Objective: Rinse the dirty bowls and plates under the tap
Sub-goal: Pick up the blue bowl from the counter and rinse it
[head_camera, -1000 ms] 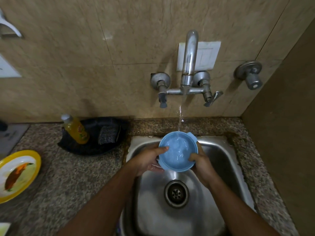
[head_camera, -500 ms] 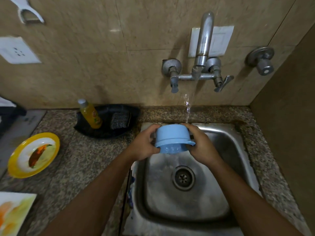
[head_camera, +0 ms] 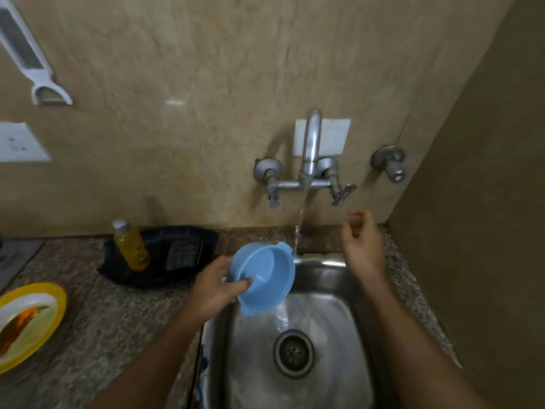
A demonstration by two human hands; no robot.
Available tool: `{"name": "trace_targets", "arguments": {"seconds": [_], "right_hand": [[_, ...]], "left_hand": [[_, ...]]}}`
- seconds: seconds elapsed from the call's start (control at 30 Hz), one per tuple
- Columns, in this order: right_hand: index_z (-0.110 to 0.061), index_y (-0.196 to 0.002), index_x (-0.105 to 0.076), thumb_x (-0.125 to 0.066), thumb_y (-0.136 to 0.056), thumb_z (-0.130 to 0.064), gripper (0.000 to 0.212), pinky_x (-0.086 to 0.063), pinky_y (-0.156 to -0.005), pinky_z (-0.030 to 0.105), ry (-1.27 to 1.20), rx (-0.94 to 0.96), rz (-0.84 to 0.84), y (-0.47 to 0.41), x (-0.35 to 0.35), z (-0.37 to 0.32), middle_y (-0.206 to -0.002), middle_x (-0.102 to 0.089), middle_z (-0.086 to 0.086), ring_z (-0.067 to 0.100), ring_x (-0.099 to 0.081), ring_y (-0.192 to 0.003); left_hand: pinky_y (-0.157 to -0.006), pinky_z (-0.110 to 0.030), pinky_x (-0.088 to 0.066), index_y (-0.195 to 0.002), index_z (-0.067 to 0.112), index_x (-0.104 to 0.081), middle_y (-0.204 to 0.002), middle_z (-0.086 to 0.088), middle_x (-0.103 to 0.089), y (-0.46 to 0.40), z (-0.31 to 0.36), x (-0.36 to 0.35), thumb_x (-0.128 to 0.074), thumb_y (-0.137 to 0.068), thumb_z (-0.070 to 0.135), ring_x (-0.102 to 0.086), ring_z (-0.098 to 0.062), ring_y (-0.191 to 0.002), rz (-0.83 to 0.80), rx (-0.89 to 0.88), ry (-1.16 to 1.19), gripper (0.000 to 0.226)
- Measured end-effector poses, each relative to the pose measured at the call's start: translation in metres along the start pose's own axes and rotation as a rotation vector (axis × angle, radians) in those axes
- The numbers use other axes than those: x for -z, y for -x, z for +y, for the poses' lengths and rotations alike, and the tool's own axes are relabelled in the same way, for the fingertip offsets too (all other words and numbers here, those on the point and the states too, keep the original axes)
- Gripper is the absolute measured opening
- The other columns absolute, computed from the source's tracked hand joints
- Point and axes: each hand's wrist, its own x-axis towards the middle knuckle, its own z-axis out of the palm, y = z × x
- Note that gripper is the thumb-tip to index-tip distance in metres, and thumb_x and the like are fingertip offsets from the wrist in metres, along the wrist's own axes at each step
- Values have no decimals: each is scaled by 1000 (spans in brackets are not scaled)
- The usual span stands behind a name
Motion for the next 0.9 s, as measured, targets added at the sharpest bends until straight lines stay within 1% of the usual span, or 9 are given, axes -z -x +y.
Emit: {"name": "trace_targets", "arguments": {"seconds": [0.07,0.17,0.33,0.4,0.53,0.67,0.77,0.83,0.9], "right_hand": [[-27,-125,-47,-57,-91,-41,39,-42,-74,30,94,-18,65,-21,3,-18,-94,-61,-11,15,-59,-86],[-24,-111,-49,-55,-89,-52,35,-42,-70,31,278,21,2,-42,-5,-36,-89,-61,-5,24,-61,-87],[-14,-110,-55,-55,-94,-38,28,-36,-62,28,431,67,132,-51,-16,-38,-87,-66,6,28,-63,-81],[-13,-103,-54,-55,-94,-35,23,-35,-58,27,530,114,127,-50,-19,-37,-76,-59,2,24,-57,-67],[-15,-105,-53,-58,-94,-23,15,-35,-56,25,602,165,130,-51,-22,-35,-71,-55,-1,18,-50,-59],[-22,-117,-47,-56,-91,-25,27,-43,-60,28,440,190,99,-32,-14,-39,-83,-61,0,23,-60,-70],[-17,-130,-47,-60,-84,-24,49,-44,-74,33,314,158,140,16,-18,-29,-116,-59,8,31,-62,-95],[-20,-140,-40,-65,-81,-21,64,-45,-83,32,231,134,-120,43,-26,-18,-132,-52,7,25,-59,-105],[-31,-150,-22,-69,-81,-19,84,-48,-89,31,123,101,-575,58,-34,-12,-139,-50,0,15,-60,-108]], "left_hand": [[-61,-38,-59,-96,21,-64,-95,-3,-73,-2,8,-5,-78,-81,21,-73,-21,-82,-42,116,147,20],[-62,-35,-59,-101,21,-64,-104,-9,-71,-3,17,-8,-72,-87,29,-74,-29,-83,-48,215,240,18],[-64,-39,-61,-108,16,-62,-109,-10,-67,-4,23,-8,-74,-84,31,-74,-32,-85,-62,248,265,32],[-64,-39,-61,-109,16,-61,-110,-11,-67,-6,21,-6,-74,-84,32,-74,-31,-85,-71,251,252,32],[-66,-40,-61,-110,19,-62,-110,-10,-68,-7,15,-3,-76,-81,35,-74,-30,-88,-75,247,227,36],[-63,-34,-59,-105,17,-61,-105,-6,-71,-4,17,-3,-76,-82,28,-73,-23,-88,-86,179,147,30],[-72,-33,-58,-105,23,-60,-104,5,-70,-2,14,5,-82,-71,24,-69,-11,-95,-90,25,-20,40],[-81,-27,-53,-106,31,-59,-107,10,-68,0,12,11,-82,-62,27,-64,-5,-103,-72,-91,-180,50],[-87,-37,-56,-109,34,-57,-111,8,-67,1,10,14,-80,-57,26,-64,-11,-108,-76,-159,-206,58]]}}
